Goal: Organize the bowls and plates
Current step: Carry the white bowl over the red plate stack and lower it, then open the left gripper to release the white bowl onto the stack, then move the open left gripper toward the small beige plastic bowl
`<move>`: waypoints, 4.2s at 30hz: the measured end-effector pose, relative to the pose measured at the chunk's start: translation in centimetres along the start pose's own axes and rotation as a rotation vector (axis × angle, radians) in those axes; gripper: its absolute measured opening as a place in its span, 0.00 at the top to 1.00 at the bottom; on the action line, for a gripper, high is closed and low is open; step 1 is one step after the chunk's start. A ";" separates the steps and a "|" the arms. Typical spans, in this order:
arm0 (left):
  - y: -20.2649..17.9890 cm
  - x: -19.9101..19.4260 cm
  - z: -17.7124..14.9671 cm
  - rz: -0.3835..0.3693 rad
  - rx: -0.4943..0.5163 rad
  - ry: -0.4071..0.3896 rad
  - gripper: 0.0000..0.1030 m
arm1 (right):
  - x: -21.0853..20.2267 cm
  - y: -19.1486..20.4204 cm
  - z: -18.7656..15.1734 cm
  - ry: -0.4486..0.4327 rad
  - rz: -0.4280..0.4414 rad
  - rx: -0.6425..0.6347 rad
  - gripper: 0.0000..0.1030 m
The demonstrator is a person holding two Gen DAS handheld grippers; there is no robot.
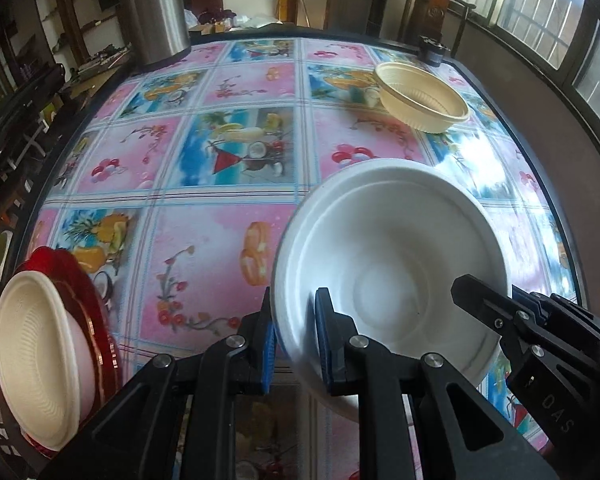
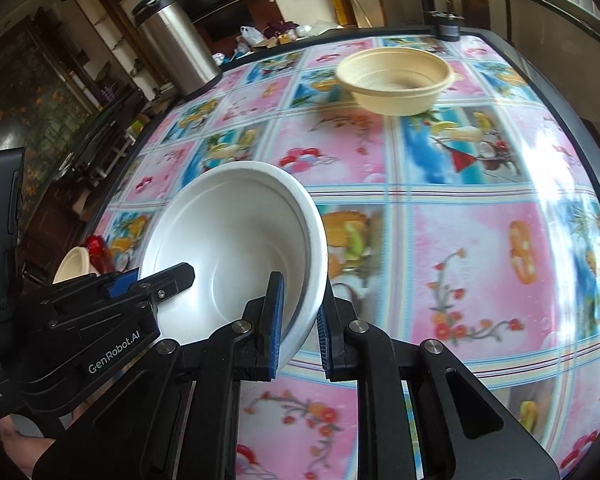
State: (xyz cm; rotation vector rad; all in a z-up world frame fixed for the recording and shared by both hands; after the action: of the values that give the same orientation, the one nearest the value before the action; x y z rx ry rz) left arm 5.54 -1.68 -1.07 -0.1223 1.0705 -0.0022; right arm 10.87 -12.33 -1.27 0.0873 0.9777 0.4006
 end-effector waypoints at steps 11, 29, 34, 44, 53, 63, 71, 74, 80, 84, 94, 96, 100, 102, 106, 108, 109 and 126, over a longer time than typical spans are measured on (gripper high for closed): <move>8.4 -4.1 -0.4 0.041 -0.104 -0.067 0.84 | 0.3 9.3 1.3 -0.003 0.051 -0.129 0.85; 22.0 -7.3 -2.6 0.149 -0.277 -0.096 0.84 | 4.5 23.4 0.5 0.075 0.142 -0.340 0.84; 23.3 -6.6 -3.7 0.155 -0.295 -0.073 0.84 | 5.6 24.7 -0.7 0.107 0.147 -0.361 0.84; 25.0 -5.8 -5.1 0.160 -0.319 -0.051 0.83 | 6.7 25.9 -1.2 0.126 0.146 -0.398 0.84; 25.4 -6.3 -5.2 0.187 -0.308 -0.069 0.83 | 6.4 25.7 -0.8 0.108 0.153 -0.377 0.84; 25.5 -7.2 -4.8 0.235 -0.293 -0.109 0.83 | 5.7 25.3 -0.5 0.089 0.163 -0.363 0.80; 24.4 -7.9 -4.2 0.205 -0.293 -0.150 0.44 | 4.0 23.7 0.0 0.050 0.159 -0.326 0.80; 23.3 -8.1 -3.7 0.208 -0.281 -0.169 0.37 | 3.4 22.5 0.1 0.034 0.149 -0.308 0.79; 20.6 -9.0 -2.6 0.179 -0.248 -0.232 0.36 | 1.5 19.2 0.5 -0.010 0.109 -0.262 0.61; 18.5 -9.4 -1.7 0.149 -0.234 -0.270 0.32 | 0.3 16.4 1.0 -0.034 0.070 -0.227 0.61; 10.8 -8.0 0.3 0.093 -0.109 -0.296 0.31 | -1.5 8.2 1.5 -0.058 -0.020 -0.103 0.61; 9.4 -7.3 0.7 0.087 -0.088 -0.290 0.31 | -1.7 6.8 1.4 -0.057 -0.038 -0.089 0.61; 6.8 -6.3 1.3 0.062 -0.064 -0.282 0.31 | -2.1 3.2 1.3 -0.058 -0.073 -0.042 0.61; 5.5 -5.5 1.5 0.052 -0.048 -0.272 0.31 | -2.2 1.3 1.2 -0.056 -0.087 -0.010 0.61; 3.2 -4.3 1.9 0.044 -0.018 -0.256 0.31 | -2.1 -1.9 1.0 -0.048 -0.114 0.043 0.61; 2.3 -3.7 2.0 0.038 -0.007 -0.249 0.31 | -2.2 -3.3 1.0 -0.050 -0.121 0.065 0.61; 1.8 -3.4 2.0 0.036 0.000 -0.246 0.31 | -2.2 -3.8 1.0 -0.050 -0.124 0.070 0.61; -2.0 -0.5 2.7 0.011 0.028 -0.206 0.31 | -1.4 -5.6 1.1 -0.043 -0.128 0.093 0.54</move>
State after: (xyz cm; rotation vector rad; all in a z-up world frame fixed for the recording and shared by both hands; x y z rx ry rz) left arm 7.75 -3.35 0.83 -0.0888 0.8652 0.0050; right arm 12.73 -17.91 -0.95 0.1166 0.9534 0.2348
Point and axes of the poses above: each gripper's, at about its wrist camera, not at the fingertips, and x roughly the way its jaws point, y to its left, z to its top, the point moved 8 cm from there along x, roughly the way its jaws point, and after that the axes turned 6 degrees about -x, right-handed, at the moved point
